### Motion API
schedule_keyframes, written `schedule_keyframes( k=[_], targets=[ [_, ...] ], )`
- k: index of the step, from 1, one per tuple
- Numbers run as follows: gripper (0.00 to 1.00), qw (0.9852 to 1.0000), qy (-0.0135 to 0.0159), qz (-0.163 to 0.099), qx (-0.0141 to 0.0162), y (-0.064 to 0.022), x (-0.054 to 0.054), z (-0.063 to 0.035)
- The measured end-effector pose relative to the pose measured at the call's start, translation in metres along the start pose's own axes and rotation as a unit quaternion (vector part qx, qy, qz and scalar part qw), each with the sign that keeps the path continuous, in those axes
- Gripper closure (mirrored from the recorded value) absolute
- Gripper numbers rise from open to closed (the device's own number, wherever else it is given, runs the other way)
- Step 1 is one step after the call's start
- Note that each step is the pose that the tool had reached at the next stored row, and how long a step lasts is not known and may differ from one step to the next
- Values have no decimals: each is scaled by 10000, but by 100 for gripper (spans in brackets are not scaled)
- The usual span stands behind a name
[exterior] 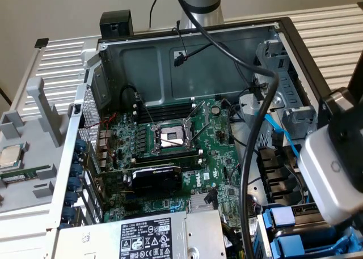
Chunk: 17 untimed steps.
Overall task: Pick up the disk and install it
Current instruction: 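Insert the first disk wire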
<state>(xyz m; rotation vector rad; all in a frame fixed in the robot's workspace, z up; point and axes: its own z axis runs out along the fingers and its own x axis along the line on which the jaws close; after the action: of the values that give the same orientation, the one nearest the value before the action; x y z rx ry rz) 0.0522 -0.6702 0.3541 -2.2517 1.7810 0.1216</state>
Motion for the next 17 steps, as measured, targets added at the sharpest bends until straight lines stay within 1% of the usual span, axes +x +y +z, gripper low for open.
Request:
schedule_keyframes(
  k=[2, 3, 5, 7, 8, 9, 11, 13, 15, 17],
  targets=[
    [57, 10000, -47, -79, -11, -2, 3, 9],
    [57, 9999, -65, -117, -17, -2, 4, 13],
    [57, 9998, -94, -188, -31, -6, 8, 22],
    [57, 9997, -115, -207, -32, -23, 27, 26],
    [57, 9997, -131, -205, -30, -35, 45, 27],
    [57, 9997, -149, -200, -39, -45, 63, 30],
    [57, 9996, -182, -188, -75, -65, 85, 41],
    [57, 9995, -223, -186, -109, -76, 92, 51],
    [57, 9993, -272, -194, -139, -83, 98, 61],
    [57, 9992, -311, -200, -164, -92, 104, 72]
  ],
)
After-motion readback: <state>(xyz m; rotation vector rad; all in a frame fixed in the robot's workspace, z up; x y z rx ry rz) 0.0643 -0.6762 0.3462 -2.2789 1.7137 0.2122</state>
